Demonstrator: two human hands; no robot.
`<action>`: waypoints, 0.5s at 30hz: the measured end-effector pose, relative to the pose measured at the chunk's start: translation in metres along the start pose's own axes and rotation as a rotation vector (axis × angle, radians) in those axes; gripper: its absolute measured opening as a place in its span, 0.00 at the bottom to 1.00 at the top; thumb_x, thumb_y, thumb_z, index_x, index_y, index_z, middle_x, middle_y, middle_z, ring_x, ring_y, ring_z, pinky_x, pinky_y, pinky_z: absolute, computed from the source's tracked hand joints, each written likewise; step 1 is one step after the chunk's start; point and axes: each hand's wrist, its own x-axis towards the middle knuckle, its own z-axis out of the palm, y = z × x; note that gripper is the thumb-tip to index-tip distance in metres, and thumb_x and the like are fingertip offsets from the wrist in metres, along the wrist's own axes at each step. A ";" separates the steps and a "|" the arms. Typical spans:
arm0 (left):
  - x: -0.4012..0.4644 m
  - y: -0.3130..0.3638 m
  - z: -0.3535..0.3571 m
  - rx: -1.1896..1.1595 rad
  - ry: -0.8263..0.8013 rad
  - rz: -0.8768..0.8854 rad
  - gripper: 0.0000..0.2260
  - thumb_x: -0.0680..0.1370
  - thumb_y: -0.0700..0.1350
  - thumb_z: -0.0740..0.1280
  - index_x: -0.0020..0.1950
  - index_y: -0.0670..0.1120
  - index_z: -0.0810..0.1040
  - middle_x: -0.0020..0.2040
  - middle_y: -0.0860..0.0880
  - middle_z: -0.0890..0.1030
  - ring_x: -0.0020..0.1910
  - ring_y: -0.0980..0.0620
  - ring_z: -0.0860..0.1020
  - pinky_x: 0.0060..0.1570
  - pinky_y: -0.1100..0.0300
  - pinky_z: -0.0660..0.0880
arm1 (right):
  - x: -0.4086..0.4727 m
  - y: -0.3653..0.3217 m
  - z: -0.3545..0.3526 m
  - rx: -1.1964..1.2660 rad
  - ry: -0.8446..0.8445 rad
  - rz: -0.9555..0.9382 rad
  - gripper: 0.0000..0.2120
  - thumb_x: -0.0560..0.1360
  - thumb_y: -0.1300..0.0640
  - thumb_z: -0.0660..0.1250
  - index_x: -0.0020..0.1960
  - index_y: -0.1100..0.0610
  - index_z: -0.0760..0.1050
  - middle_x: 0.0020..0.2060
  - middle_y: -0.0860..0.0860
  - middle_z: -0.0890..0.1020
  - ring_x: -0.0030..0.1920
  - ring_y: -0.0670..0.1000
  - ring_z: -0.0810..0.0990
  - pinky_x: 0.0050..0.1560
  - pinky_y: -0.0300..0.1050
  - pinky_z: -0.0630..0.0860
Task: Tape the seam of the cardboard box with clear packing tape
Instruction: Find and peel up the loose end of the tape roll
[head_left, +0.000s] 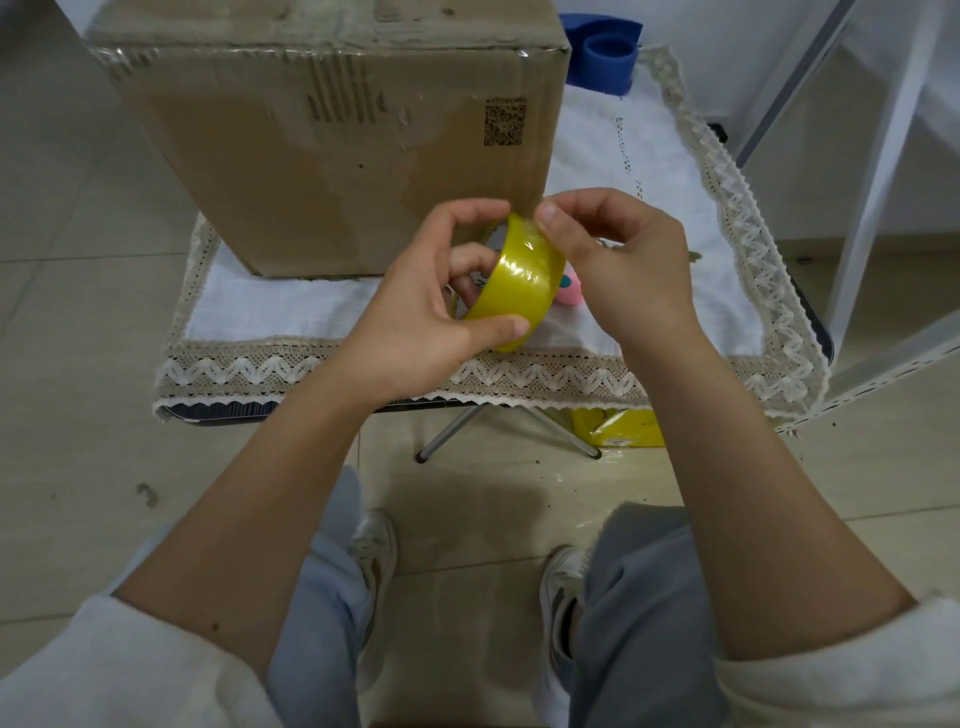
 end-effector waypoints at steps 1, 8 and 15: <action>0.000 0.000 0.000 0.001 -0.003 0.014 0.34 0.69 0.34 0.75 0.71 0.43 0.64 0.44 0.51 0.82 0.40 0.50 0.72 0.42 0.71 0.69 | 0.000 -0.002 -0.001 0.045 -0.020 0.034 0.02 0.74 0.53 0.72 0.43 0.49 0.82 0.42 0.46 0.84 0.47 0.45 0.82 0.44 0.38 0.78; -0.001 0.001 -0.001 0.012 -0.034 0.051 0.32 0.70 0.33 0.75 0.69 0.45 0.64 0.45 0.45 0.81 0.43 0.51 0.74 0.47 0.68 0.70 | 0.003 -0.004 -0.006 0.239 -0.119 0.404 0.21 0.70 0.46 0.75 0.59 0.55 0.76 0.52 0.53 0.83 0.47 0.49 0.83 0.47 0.44 0.82; -0.001 0.006 0.001 0.038 -0.045 0.056 0.32 0.70 0.30 0.74 0.69 0.44 0.64 0.44 0.48 0.81 0.41 0.61 0.74 0.42 0.76 0.68 | 0.006 -0.001 -0.012 0.268 -0.333 0.611 0.16 0.72 0.39 0.68 0.46 0.52 0.77 0.36 0.48 0.74 0.35 0.47 0.70 0.33 0.41 0.65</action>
